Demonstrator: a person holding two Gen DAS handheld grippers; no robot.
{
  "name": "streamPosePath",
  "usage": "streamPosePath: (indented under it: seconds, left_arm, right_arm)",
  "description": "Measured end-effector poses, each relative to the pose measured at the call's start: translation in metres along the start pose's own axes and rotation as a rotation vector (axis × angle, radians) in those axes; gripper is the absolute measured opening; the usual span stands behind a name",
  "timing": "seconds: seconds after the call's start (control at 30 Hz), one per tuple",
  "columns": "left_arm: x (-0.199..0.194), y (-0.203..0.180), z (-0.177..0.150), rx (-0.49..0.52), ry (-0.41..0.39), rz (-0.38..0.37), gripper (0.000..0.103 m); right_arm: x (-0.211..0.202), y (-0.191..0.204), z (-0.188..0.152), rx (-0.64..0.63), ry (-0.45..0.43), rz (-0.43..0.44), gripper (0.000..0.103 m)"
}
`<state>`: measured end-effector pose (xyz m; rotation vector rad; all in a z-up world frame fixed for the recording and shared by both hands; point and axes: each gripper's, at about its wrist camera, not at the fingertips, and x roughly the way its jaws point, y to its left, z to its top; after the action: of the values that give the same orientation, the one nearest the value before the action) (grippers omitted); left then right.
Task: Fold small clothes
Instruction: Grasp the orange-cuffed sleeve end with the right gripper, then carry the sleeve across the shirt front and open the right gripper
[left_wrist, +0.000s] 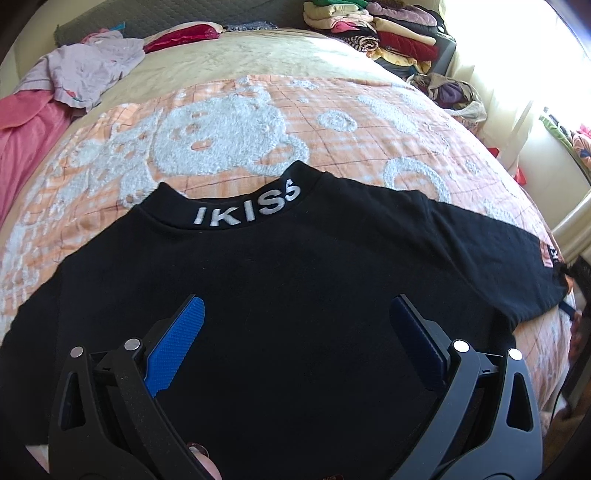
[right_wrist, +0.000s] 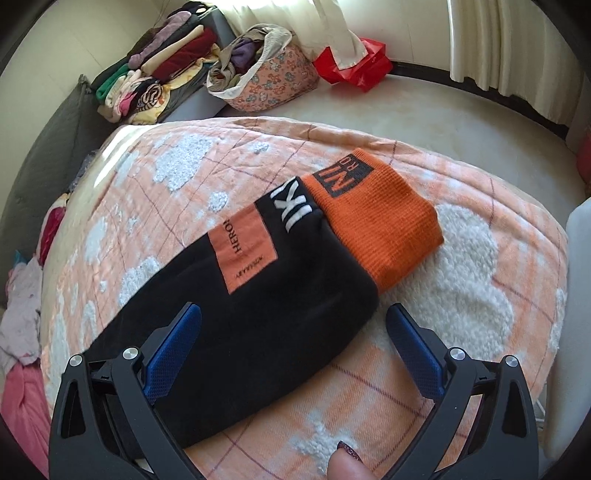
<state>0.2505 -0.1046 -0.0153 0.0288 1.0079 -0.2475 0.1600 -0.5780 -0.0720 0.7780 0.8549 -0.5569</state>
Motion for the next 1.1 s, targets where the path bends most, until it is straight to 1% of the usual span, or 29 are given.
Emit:
streamPosePath:
  seconds: [0.17,0.2,0.23,0.27,0.3,0.33,0.37,0.43,0.47,0.53,0.67,0.87,1.1]
  left_arm:
    - [-0.01,0.016,-0.004,-0.01,-0.012,0.003,0.094]
    - [-0.013,0.02,-0.004,-0.013,-0.015,0.004,0.094]
    - [-0.017,0.024,-0.005,-0.014,-0.02,0.009,0.094]
    - [-0.02,0.027,-0.006,-0.014,-0.026,0.013,0.094]
    - [-0.024,0.03,-0.008,-0.015,-0.032,0.016,0.094]
    - [-0.026,0.032,-0.009,-0.015,-0.037,0.018,0.094]
    - [-0.028,0.034,-0.011,-0.016,-0.04,0.02,0.094]
    - [-0.033,0.039,-0.017,-0.019,-0.051,0.022,0.094]
    - [-0.034,0.04,-0.02,-0.02,-0.054,0.02,0.094]
    - [-0.035,0.042,-0.026,-0.023,-0.058,0.006,0.094]
    - [-0.036,0.046,-0.034,-0.03,-0.059,-0.011,0.094]
    - [-0.039,0.061,-0.037,-0.072,-0.06,-0.036,0.094]
    - [-0.045,0.074,-0.038,-0.115,-0.067,-0.099,0.094]
  right_arm:
    - [0.013,-0.001,0.014,0.016,-0.023,0.038,0.098]
    - [0.013,0.0,0.015,0.011,-0.034,0.044,0.094]
    - [0.012,0.001,0.015,0.003,-0.047,0.054,0.087]
    - [0.011,0.002,0.015,-0.006,-0.059,0.059,0.072]
    - [0.01,0.003,0.016,-0.01,-0.063,0.065,0.059]
    - [0.009,0.002,0.015,-0.015,-0.065,0.086,0.052]
    - [0.009,0.002,0.015,-0.015,-0.065,0.109,0.038]
    - [0.004,0.001,0.013,-0.018,-0.068,0.17,0.025]
    - [0.0,0.003,0.012,-0.027,-0.074,0.195,0.023]
    - [-0.011,0.011,0.008,-0.069,-0.093,0.242,0.021]
    - [-0.043,0.041,-0.001,-0.188,-0.139,0.318,0.02]
    - [-0.081,0.089,-0.021,-0.309,-0.157,0.408,0.019]
    - [-0.112,0.148,-0.054,-0.429,-0.153,0.454,0.019]
